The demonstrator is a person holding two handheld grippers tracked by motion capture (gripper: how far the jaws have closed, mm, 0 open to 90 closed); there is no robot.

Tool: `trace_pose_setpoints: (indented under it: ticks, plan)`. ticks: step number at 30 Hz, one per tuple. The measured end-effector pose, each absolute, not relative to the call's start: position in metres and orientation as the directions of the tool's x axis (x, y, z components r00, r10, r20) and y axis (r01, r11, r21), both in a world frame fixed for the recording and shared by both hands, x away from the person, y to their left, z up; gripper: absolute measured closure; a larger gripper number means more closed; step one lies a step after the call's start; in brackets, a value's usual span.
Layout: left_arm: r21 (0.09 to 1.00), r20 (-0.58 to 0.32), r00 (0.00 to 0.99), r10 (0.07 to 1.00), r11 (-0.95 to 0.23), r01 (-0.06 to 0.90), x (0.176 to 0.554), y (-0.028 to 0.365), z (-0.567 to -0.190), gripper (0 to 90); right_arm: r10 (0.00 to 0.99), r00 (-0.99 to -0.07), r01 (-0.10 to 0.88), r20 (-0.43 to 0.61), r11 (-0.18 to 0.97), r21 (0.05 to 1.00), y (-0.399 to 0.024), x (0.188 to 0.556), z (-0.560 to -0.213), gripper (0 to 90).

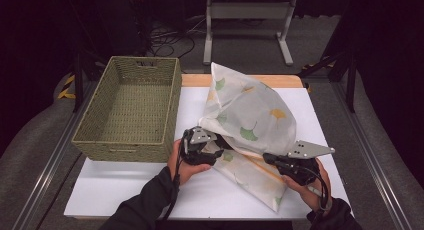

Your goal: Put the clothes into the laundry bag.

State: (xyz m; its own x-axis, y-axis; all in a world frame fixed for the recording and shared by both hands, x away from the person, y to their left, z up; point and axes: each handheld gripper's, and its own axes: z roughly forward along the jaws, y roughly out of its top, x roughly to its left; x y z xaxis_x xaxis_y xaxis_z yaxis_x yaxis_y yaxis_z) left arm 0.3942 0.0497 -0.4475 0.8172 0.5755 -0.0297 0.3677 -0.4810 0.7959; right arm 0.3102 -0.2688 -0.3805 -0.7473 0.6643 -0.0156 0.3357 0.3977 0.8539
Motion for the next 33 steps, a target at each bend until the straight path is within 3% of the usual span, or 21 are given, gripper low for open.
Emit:
trace_pose_setpoints:
  ticks: [6,8,12,16,19,21,23,29,33]
  plan:
    - [0.766,0.000,0.798,0.603,-0.512,0.387,0.397,0.046,-0.456,31.8,0.671,-0.741,0.336,-0.008,0.382,0.861,-0.274,0.308,-0.379,90.0]
    - [0.739,0.062,0.776,0.627,-0.552,0.387,0.401,0.043,-0.461,31.3,0.662,-0.750,0.335,-0.007,0.388,0.859,-0.272,0.308,-0.380,89.9]
    - [0.747,0.041,0.761,0.648,-0.526,0.407,0.406,0.046,-0.464,33.5,0.649,-0.761,0.324,-0.020,0.406,0.854,-0.270,0.307,-0.382,89.9]
    - [0.734,0.048,0.759,0.649,-0.538,0.414,0.408,0.047,-0.464,41.1,0.664,-0.747,0.330,-0.025,0.403,0.854,-0.273,0.308,-0.381,89.9]
    - [0.729,0.039,0.765,0.643,-0.542,0.419,0.408,0.052,-0.463,56.6,0.681,-0.731,0.334,-0.034,0.401,0.853,-0.278,0.308,-0.381,89.9]
    - [0.722,0.037,0.773,0.634,-0.551,0.418,0.408,0.055,-0.462,77.1,0.683,-0.730,0.343,-0.027,0.400,0.850,-0.279,0.309,-0.382,89.9]
    - [0.717,0.028,0.778,0.628,-0.554,0.422,0.409,0.059,-0.461,87.1,0.681,-0.732,0.345,-0.026,0.402,0.848,-0.279,0.309,-0.383,89.9]
    - [0.697,0.023,0.820,0.572,-0.597,0.397,0.398,0.065,-0.456,89.4,0.664,-0.747,0.330,-0.029,0.408,0.852,-0.276,0.308,-0.382,89.9]
    - [0.673,0.089,0.860,0.503,-0.667,0.320,0.367,0.070,-0.456,89.4,0.643,-0.765,0.321,-0.017,0.405,0.856,-0.276,0.306,-0.381,89.8]
